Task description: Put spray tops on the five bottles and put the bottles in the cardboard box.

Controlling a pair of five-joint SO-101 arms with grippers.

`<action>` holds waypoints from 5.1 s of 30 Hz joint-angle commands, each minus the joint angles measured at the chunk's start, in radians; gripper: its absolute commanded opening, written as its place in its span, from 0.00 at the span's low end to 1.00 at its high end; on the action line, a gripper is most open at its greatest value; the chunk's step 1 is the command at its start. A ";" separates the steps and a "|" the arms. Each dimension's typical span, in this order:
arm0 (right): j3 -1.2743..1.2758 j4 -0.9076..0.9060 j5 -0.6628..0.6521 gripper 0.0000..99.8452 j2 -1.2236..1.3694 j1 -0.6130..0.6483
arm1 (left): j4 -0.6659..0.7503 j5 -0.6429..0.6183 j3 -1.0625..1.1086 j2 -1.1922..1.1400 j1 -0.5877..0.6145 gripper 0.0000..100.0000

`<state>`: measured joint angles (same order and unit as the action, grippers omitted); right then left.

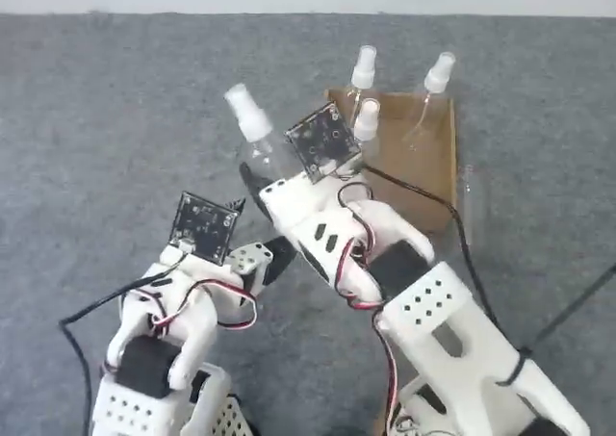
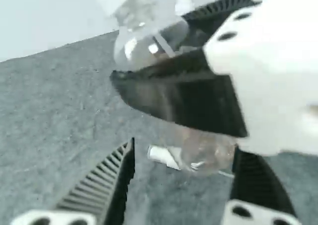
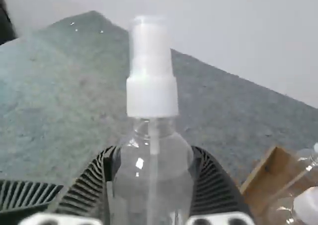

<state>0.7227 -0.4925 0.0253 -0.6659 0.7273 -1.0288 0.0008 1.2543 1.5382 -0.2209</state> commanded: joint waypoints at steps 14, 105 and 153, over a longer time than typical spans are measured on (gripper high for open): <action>-0.094 -0.248 -0.048 0.01 -0.168 -0.004 | 0.078 0.012 0.051 0.023 -0.006 0.29; 0.012 0.591 -0.063 0.01 0.673 -0.659 | 0.086 0.014 0.073 0.023 0.000 0.29; 0.012 0.591 -0.107 0.16 0.664 -0.656 | 0.120 0.015 0.090 0.023 0.002 0.29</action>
<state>0.7334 0.1181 -0.0606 0.0414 0.0660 -0.9429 0.0069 1.3525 1.5474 -0.2256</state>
